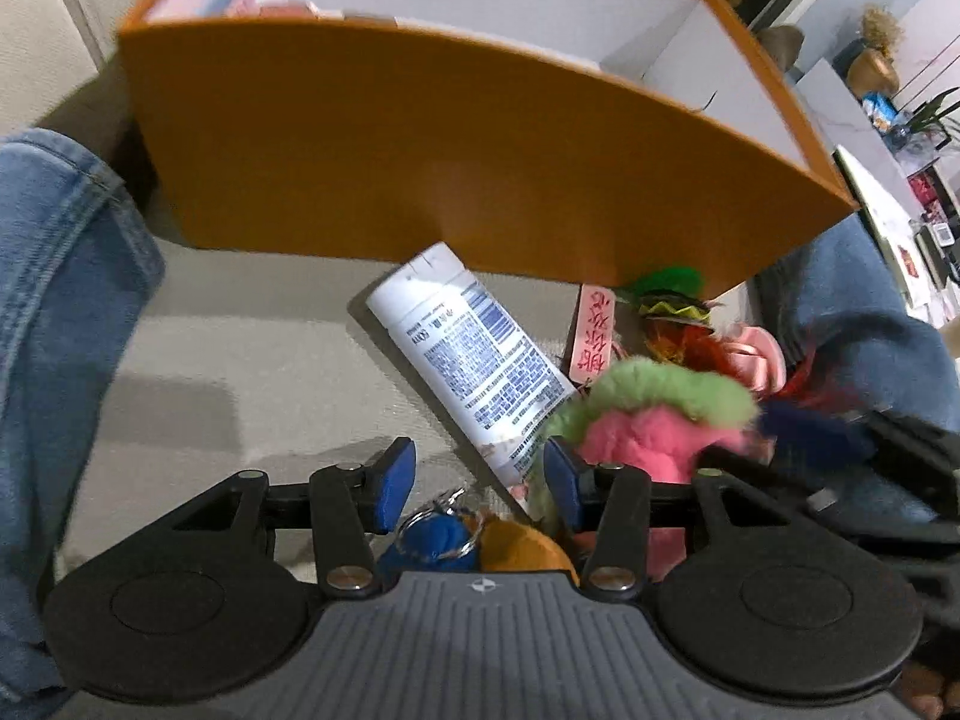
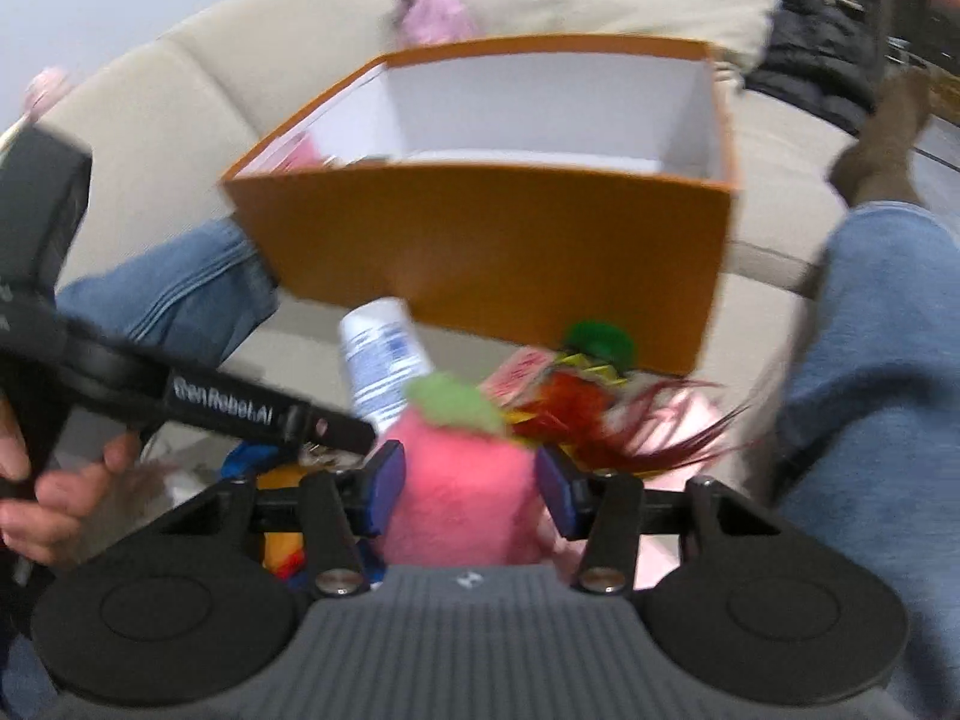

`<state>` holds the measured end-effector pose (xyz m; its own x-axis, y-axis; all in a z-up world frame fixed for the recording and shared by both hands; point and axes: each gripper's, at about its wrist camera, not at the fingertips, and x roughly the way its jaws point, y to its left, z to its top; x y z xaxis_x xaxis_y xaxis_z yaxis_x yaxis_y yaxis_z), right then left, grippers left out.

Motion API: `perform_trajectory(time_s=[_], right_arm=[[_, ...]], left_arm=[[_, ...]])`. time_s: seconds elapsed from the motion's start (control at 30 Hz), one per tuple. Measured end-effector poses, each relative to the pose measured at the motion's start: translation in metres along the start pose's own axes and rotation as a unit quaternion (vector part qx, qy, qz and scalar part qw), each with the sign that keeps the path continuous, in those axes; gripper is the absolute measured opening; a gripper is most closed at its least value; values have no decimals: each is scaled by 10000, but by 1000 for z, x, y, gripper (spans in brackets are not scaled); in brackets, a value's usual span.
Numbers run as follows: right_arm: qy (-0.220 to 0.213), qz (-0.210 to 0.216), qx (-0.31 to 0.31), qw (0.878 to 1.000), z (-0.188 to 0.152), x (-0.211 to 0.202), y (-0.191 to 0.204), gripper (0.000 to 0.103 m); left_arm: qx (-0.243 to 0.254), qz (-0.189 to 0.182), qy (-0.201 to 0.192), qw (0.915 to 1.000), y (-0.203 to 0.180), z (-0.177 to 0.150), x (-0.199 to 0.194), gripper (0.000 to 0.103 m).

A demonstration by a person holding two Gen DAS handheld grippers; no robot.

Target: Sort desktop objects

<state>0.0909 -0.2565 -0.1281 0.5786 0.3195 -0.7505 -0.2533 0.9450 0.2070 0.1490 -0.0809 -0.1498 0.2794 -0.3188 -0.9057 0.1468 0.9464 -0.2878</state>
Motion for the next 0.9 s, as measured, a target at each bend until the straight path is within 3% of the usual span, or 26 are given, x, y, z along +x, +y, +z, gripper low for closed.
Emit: perform_trajectory(time_s=[0.23,0.33,0.5,0.73,0.8,0.9], right_arm=[[-112,-149,333,9993,10,-3,-19,50],[-96,-127,420,9990,11,-1,-20,50],[-107,-115,460,9988,8,-2,-21,50],[-220,-8,479,9986,8,-7,-18,50],[-269,129,469,9985,8,-9,-15,49],[-278,353,367,9983,9,-10,-6,49]], left_arm=[[371,233,-155,9989,-24,-2,13,52],[518,395,-305,9974,-30,-8,12,45],[103,101,-466,9988,-16,-11,-2,26],[-312,-447,-908,9944,0,-17,-47,14],[-367,-430,-1131,9920,3,-11,-63,0],[-466,-630,-1292,9885,6,-5,-78,0]])
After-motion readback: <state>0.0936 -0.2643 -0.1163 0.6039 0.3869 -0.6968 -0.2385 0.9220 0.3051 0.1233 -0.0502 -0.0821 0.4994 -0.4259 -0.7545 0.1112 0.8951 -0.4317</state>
